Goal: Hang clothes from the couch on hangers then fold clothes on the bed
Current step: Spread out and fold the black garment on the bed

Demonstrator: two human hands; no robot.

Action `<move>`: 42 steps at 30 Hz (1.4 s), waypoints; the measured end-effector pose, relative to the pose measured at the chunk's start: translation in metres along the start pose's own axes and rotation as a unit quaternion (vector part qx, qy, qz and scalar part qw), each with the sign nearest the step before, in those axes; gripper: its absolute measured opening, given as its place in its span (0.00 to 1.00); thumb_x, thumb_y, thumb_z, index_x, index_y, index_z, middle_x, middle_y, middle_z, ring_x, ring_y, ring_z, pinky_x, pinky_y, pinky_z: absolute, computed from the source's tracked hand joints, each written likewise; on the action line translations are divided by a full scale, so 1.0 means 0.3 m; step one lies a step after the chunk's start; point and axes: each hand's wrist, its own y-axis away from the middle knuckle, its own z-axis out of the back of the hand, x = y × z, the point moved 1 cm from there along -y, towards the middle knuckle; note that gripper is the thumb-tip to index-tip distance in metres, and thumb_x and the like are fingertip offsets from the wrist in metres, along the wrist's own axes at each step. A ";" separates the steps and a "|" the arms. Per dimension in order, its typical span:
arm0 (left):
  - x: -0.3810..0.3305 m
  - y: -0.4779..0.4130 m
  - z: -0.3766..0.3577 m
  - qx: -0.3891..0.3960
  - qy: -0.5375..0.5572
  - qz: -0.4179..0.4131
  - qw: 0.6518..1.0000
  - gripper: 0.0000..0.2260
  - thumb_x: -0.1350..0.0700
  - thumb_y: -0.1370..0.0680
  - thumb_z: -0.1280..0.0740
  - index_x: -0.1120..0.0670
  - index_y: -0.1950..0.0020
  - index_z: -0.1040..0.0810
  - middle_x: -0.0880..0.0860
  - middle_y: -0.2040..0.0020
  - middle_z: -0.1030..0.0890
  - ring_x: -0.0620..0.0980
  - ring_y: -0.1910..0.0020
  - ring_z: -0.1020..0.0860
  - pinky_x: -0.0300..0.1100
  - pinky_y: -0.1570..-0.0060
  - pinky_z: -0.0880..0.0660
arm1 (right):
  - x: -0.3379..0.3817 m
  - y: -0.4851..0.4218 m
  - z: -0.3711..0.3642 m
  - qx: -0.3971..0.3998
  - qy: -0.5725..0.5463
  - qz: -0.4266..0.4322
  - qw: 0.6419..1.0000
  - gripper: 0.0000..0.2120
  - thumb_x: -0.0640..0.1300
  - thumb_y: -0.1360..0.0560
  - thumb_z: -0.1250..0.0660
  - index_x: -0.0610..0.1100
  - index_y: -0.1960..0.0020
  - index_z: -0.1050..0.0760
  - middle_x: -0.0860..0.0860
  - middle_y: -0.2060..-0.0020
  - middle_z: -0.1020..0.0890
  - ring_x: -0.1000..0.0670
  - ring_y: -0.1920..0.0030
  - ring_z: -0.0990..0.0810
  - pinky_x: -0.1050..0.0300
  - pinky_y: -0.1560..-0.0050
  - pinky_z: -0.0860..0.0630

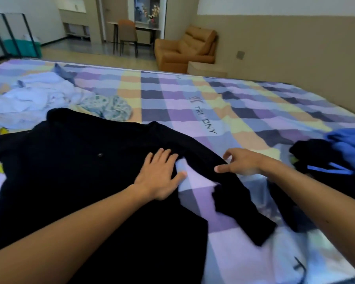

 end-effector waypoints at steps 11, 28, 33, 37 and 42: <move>0.006 0.010 -0.032 -0.012 -0.037 0.011 0.999 0.45 0.27 0.29 0.64 0.48 0.17 0.49 0.49 0.17 0.50 0.48 0.18 0.56 0.53 0.20 0.57 | -0.052 0.152 0.011 -0.055 -0.226 -0.007 0.973 0.05 0.36 0.22 0.34 0.41 0.57 0.23 0.46 0.69 0.23 0.51 0.72 0.25 0.64 0.74 0.30; 0.012 0.002 -0.047 -0.024 -0.040 0.022 0.999 0.38 0.30 0.23 0.57 0.47 0.17 0.50 0.48 0.17 0.51 0.48 0.18 0.56 0.53 0.20 0.58 | -0.216 0.113 0.357 -0.150 0.119 -0.152 0.970 0.19 0.50 0.33 0.19 0.40 0.50 0.21 0.44 0.59 0.18 0.44 0.58 0.19 0.53 0.59 0.26; 0.006 0.009 -0.048 -0.033 -0.046 0.008 0.998 0.34 0.32 0.19 0.53 0.46 0.17 0.52 0.47 0.17 0.59 0.50 0.18 0.58 0.54 0.20 0.58 | -0.194 0.090 0.225 -0.055 -0.052 -0.061 0.995 0.19 0.54 0.30 0.21 0.40 0.51 0.17 0.48 0.61 0.17 0.46 0.58 0.19 0.53 0.54 0.27; 0.006 0.004 -0.052 -0.032 -0.049 0.007 0.998 0.34 0.33 0.19 0.54 0.47 0.17 0.52 0.46 0.17 0.55 0.51 0.18 0.57 0.55 0.21 0.57 | -0.143 0.089 0.164 -0.017 -0.205 -0.040 0.978 0.15 0.51 0.29 0.21 0.43 0.52 0.19 0.51 0.65 0.19 0.51 0.65 0.21 0.58 0.62 0.26; -0.055 0.044 0.022 -0.161 0.030 -0.058 0.985 0.30 0.37 0.20 0.49 0.51 0.23 0.34 0.51 0.24 0.33 0.52 0.24 0.36 0.50 0.26 0.41 | 0.045 0.130 0.151 -0.015 -0.381 -0.013 0.924 0.14 0.42 0.25 0.25 0.33 0.45 0.19 0.39 0.56 0.13 0.46 0.63 0.14 0.55 0.65 0.20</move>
